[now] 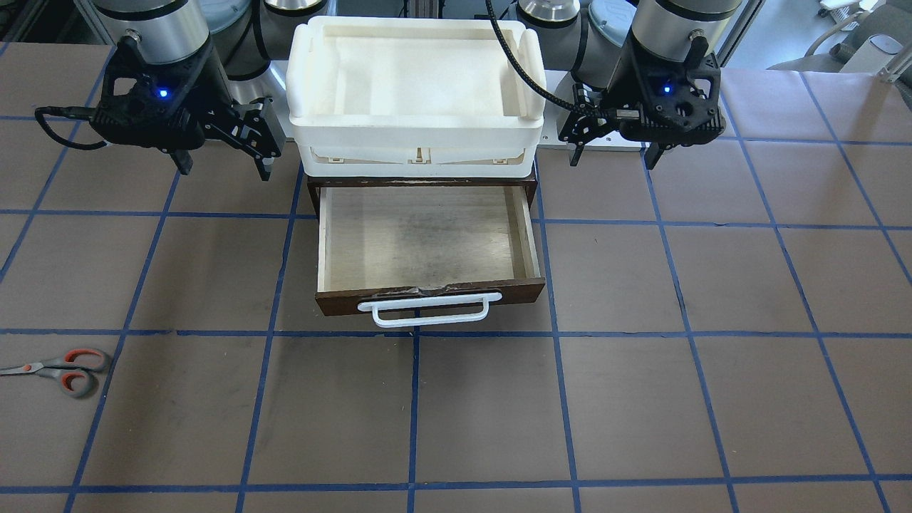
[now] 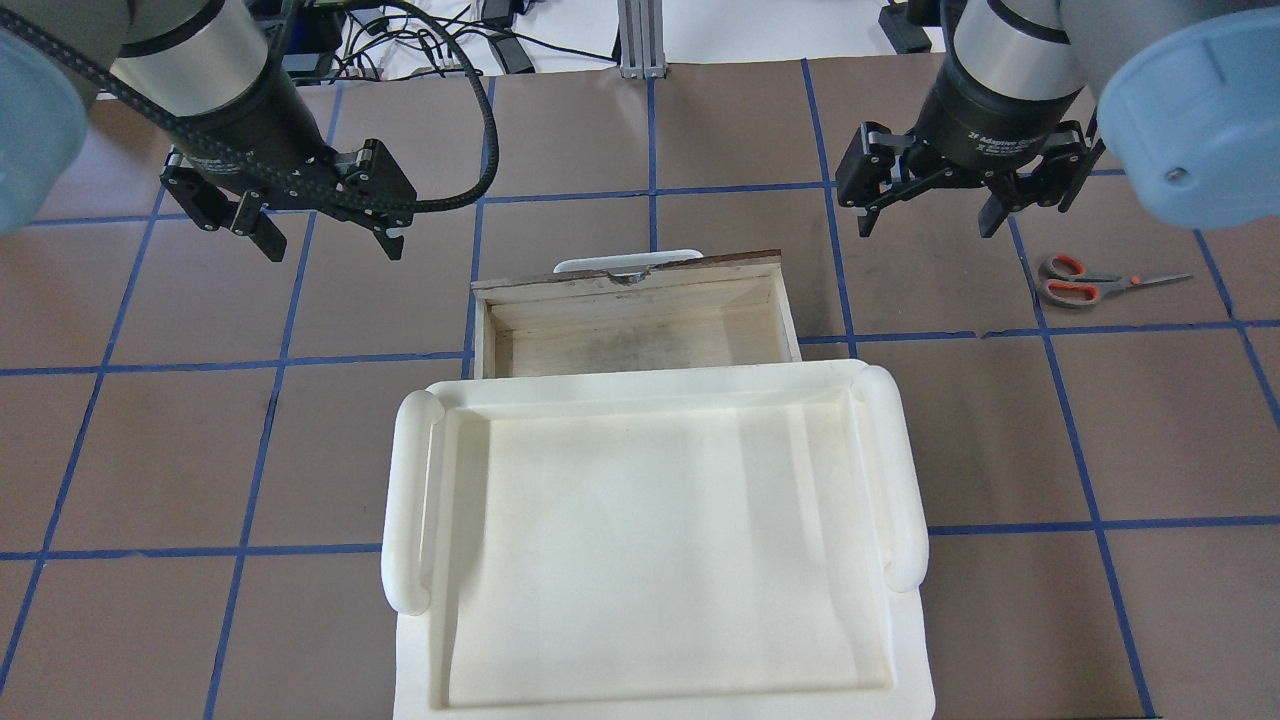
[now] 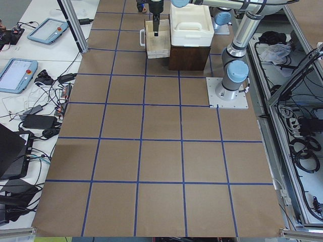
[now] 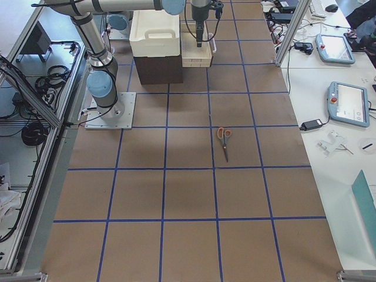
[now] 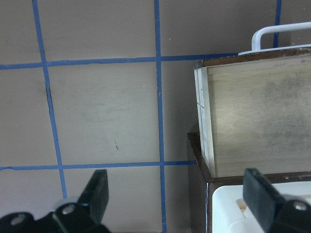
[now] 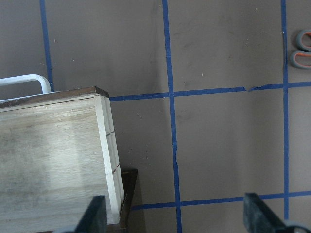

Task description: Put scissors in drawer and close it

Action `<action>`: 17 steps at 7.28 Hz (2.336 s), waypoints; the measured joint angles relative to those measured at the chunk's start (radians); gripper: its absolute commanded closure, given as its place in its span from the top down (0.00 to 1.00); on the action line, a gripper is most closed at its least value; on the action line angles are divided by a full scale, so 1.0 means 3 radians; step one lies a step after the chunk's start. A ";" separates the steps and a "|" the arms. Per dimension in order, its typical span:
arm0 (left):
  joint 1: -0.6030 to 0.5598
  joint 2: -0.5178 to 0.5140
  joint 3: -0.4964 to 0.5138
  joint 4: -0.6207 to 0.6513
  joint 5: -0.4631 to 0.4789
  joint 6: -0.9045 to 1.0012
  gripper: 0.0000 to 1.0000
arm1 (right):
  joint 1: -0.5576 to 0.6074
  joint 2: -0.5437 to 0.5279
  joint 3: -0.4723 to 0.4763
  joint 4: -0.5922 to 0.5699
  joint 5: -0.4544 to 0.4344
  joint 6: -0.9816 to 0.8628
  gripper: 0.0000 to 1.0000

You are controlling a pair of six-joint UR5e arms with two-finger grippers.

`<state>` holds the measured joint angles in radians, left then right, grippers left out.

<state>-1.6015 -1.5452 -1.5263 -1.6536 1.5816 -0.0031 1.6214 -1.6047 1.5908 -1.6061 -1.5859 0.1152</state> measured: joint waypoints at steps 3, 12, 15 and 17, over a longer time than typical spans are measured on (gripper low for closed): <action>0.0000 0.0001 0.0000 0.0000 0.0000 0.0000 1.00 | 0.0000 -0.0001 0.0001 0.0000 -0.0007 0.0008 1.00; 0.0000 0.0001 0.0000 0.0000 0.0000 -0.0005 1.00 | 0.0005 0.0067 0.0005 -0.0031 0.0002 0.0002 1.00; 0.0000 0.0001 0.0000 0.0000 0.0000 -0.0005 1.00 | 0.0001 0.0083 0.0005 -0.0046 0.0016 -0.0021 1.00; 0.0000 0.0001 0.0000 0.0000 0.0000 -0.0005 1.00 | 0.0001 0.0086 0.0005 -0.0050 0.0016 -0.0025 1.00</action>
<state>-1.6015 -1.5447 -1.5263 -1.6536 1.5815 -0.0046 1.6217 -1.5788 1.5923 -1.6212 -1.5811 0.1076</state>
